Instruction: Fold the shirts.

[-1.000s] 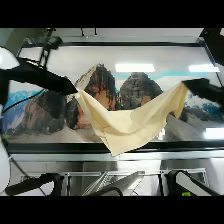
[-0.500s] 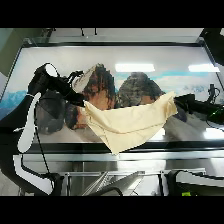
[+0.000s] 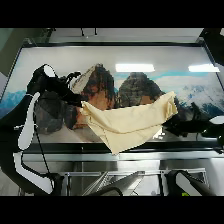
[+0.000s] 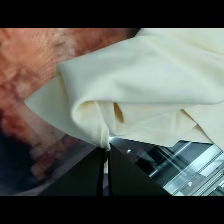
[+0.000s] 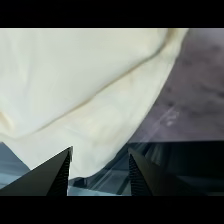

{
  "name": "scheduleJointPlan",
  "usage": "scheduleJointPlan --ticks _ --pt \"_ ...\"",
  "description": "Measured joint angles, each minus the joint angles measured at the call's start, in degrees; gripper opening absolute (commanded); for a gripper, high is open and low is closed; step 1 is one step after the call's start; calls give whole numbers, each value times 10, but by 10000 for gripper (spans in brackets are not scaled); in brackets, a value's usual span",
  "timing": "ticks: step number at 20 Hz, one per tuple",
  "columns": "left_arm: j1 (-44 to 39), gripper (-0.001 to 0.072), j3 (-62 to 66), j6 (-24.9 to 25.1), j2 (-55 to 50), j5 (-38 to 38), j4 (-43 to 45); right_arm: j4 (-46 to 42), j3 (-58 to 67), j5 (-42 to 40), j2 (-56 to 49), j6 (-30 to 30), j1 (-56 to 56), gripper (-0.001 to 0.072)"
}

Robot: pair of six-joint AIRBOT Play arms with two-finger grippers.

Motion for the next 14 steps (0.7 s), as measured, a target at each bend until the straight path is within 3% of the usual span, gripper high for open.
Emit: scheduleJointPlan --ticks 6,11,13,14 --pt "10 14 0 -4 0 -4 -3 -10 -85 -90 12 68 143 404" --pt "12 13 0 -4 0 -9 -4 18 -95 -134 -45 69 174 393" --pt "12 14 0 -4 0 -8 -4 60 -97 -164 -72 26 178 86" --pt "12 13 0 -5 0 -8 -4 91 -98 -179 -87 -9 179 50"
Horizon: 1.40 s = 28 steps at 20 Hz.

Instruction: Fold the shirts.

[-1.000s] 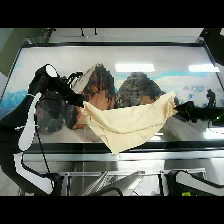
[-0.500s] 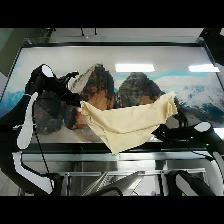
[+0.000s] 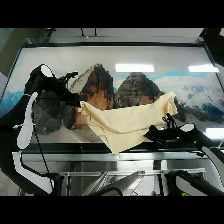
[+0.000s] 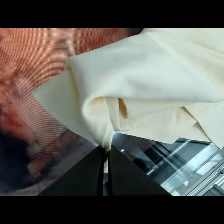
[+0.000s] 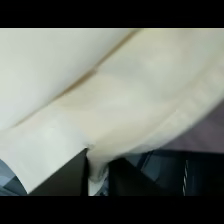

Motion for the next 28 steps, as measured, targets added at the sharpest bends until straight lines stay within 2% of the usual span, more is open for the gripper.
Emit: scheduleJointPlan --ticks 1,4,5,8,12,16,19,22,25,28 --pt "0 13 0 0 0 3 0 35 0 -14 -10 -38 1 29" --pt "0 13 0 -2 13 10 1 137 21 -28 -21 -151 2 28" --pt "1 13 0 -2 27 15 1 177 45 -15 -10 -177 1 29" --pt "12 13 3 -5 108 39 2 225 150 24 42 -217 -1 28" --pt "49 13 43 -30 286 113 0 231 358 48 118 -221 -27 28" --pt "113 13 118 -50 480 213 1 186 555 57 162 -209 -50 28" --pt "169 12 186 -51 563 229 19 156 652 63 176 -201 -57 28" --pt "186 12 223 -45 581 208 37 133 704 69 180 -201 -60 29" --pt "146 12 205 -32 561 183 52 118 719 90 162 -206 -76 28" --pt "101 13 173 -24 499 166 86 112 696 118 107 -213 -82 28"
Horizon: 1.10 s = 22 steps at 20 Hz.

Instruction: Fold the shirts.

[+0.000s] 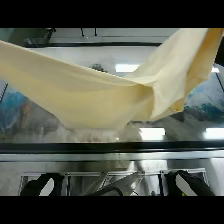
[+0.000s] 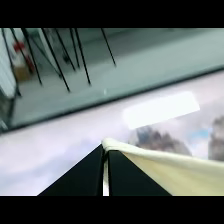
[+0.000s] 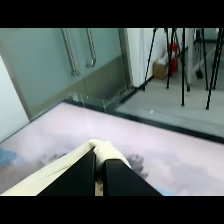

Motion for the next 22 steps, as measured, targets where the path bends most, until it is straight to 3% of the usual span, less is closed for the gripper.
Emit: scheduleJointPlan --ticks 5,11,17,22 --pt "-26 13 -14 20 -205 -3 18 -24 -80 -16 -146 -26 28 28" --pt "-38 13 46 29 -482 18 24 -32 -90 -118 -366 -41 44 28" --pt "-31 13 53 29 -592 53 33 2 -37 -149 -484 -55 39 28" --pt "-29 13 54 28 -630 45 74 -75 -36 -111 -503 -14 23 28"
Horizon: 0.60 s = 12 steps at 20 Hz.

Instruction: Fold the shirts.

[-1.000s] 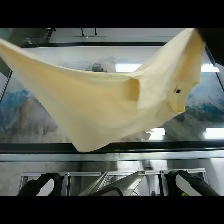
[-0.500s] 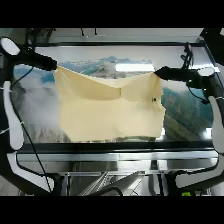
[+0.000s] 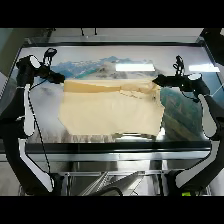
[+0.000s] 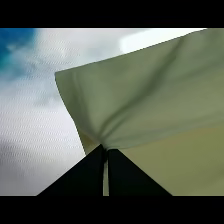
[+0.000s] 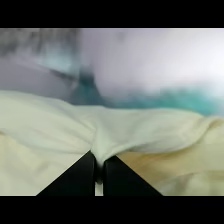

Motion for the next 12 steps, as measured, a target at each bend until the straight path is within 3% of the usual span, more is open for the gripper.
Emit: scheduleJointPlan --ticks 5,12 --pt "-3 13 0 -3 -22 -9 18 -62 -42 16 -4 26 -3 28" --pt "-3 14 -12 0 -29 -19 24 -76 -56 10 -4 28 -3 27"
